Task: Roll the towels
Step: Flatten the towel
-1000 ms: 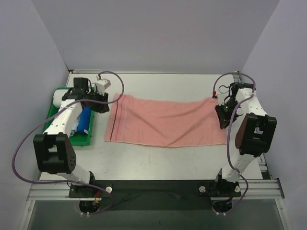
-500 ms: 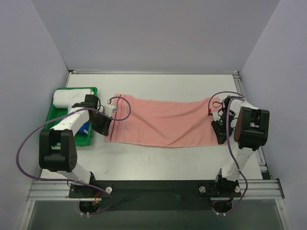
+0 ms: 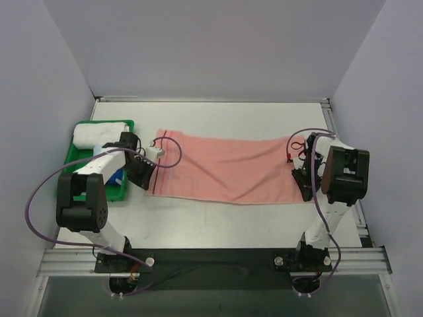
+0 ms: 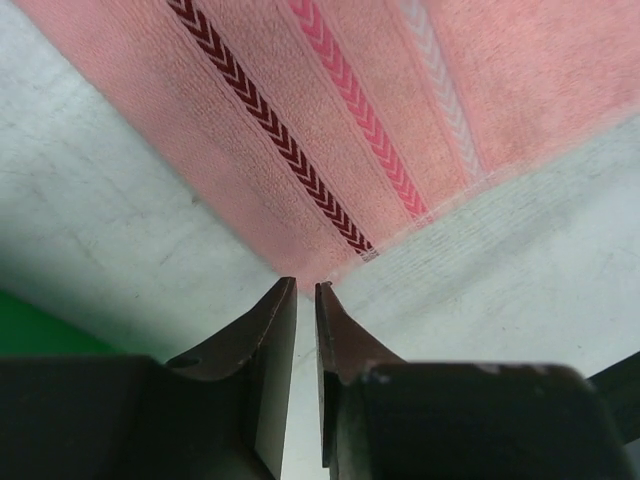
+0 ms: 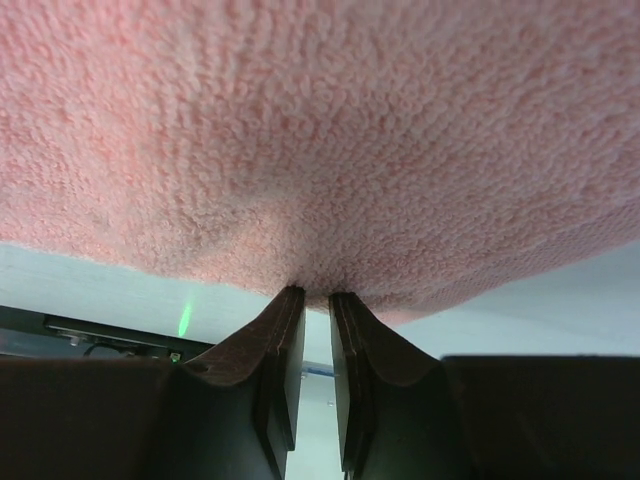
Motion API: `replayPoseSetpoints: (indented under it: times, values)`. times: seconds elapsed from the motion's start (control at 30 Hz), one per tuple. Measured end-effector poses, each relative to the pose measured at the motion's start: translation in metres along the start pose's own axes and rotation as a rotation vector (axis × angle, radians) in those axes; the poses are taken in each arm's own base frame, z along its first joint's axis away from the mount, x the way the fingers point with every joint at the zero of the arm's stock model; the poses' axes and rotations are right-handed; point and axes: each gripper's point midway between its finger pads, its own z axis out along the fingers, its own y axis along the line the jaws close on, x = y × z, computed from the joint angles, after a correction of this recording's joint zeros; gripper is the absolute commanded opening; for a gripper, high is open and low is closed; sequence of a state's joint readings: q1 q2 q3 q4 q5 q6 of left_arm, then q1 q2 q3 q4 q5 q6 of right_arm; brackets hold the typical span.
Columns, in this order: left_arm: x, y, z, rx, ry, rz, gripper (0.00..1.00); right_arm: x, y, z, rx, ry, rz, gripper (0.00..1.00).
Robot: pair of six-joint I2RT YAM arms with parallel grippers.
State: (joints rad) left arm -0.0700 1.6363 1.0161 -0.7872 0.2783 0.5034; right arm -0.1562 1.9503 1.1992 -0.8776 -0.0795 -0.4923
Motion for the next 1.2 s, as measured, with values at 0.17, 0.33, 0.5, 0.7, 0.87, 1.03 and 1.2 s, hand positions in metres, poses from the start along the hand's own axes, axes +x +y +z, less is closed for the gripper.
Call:
replayPoseSetpoints:
  times: [0.17,0.33,0.5,0.7,0.87,1.03,1.2]
  values:
    - [-0.034,0.004,-0.027,-0.016,-0.105,0.035,0.27,0.010,0.002,0.003,0.003,0.029,-0.006,0.18]
    - [-0.058,0.009,-0.042,-0.029,-0.171,0.039,0.26,0.018,0.006,0.006,-0.011,0.048,-0.004,0.16]
    - [-0.055,0.007,-0.039,-0.021,-0.160,0.020,0.25,0.018,0.008,0.005,-0.027,0.034,0.006,0.16]
    - [-0.043,0.000,-0.031,-0.002,-0.128,0.011,0.25,-0.001,0.016,-0.025,-0.059,-0.164,0.016,0.19]
    - [-0.045,-0.010,-0.028,0.012,-0.120,0.024,0.25,-0.017,0.023,-0.054,-0.085,-0.288,0.001,0.19]
    - [-0.050,-0.027,-0.021,0.040,-0.109,0.058,0.25,-0.006,0.034,-0.034,-0.126,-0.248,0.006,0.18]
    - [-0.042,-0.042,-0.004,0.076,-0.061,0.086,0.25,0.006,0.032,-0.009,-0.110,-0.176,0.016,0.18]
